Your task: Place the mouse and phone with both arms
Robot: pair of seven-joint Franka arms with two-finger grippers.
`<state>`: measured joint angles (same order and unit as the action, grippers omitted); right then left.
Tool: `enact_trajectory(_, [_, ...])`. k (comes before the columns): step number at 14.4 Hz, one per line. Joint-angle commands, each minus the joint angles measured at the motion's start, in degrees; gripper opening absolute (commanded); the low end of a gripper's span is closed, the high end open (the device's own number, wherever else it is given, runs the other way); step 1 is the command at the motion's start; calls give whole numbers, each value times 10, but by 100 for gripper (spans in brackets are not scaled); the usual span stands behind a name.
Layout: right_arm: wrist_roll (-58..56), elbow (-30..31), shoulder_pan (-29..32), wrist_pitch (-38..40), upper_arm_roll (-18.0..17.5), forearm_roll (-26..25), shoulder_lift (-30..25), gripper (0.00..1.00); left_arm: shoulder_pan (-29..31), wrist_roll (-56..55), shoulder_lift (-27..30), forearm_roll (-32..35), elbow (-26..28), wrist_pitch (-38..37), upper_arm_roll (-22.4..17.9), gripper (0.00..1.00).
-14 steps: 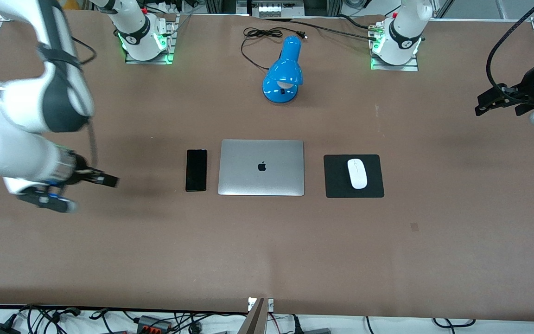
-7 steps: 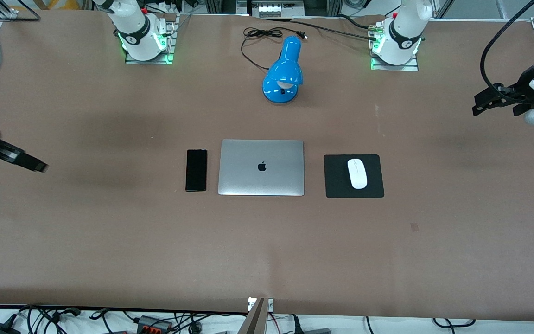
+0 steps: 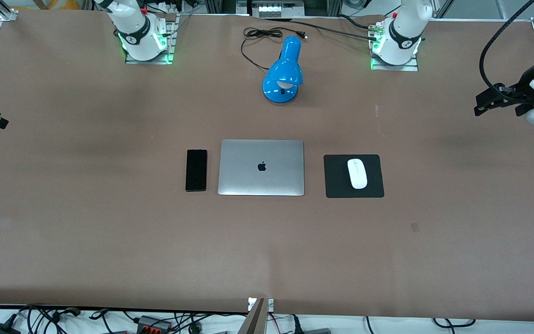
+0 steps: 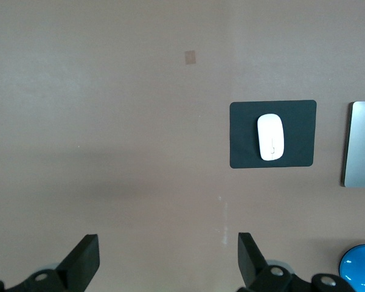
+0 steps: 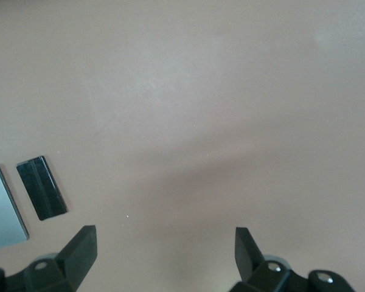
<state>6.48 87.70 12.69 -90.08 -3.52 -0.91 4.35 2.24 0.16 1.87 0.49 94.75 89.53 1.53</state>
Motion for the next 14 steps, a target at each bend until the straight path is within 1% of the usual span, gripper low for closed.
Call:
enact_trajectory(1, [-6,9,6,21,-29,-6,-7,100,2,10,6,13,1,0,1,100])
enact_trajectory(2, [-6,3,3,33,-32,-6,-7,100,2,9,6,13,1,0,2,100])
enact_trajectory(4, [-8,3,-11,33,-36,-11,-5,100,2,9,6,13,1,-1,2,100])
enact_trajectory(7, [-16,1,-26,33,-37,-36,-3,100,2,10,7,13,1,-1,3,100])
enact_trajectory(8, [-51,0,-26,31,-37,-49,-2,100,2,10,7,13,1,-2,3,100])
enact_trajectory(9, [-88,0,-24,26,-35,-51,-2,100,2,10,7,13,1,-3,3,100])
enact_trajectory(12, [-95,-1,-19,26,-31,-27,0,100,3,10,7,13,1,-5,2,100])
enact_trajectory(14, [-105,-1,-17,26,-30,-25,3,100,3,10,7,12,1,-5,-1,100])
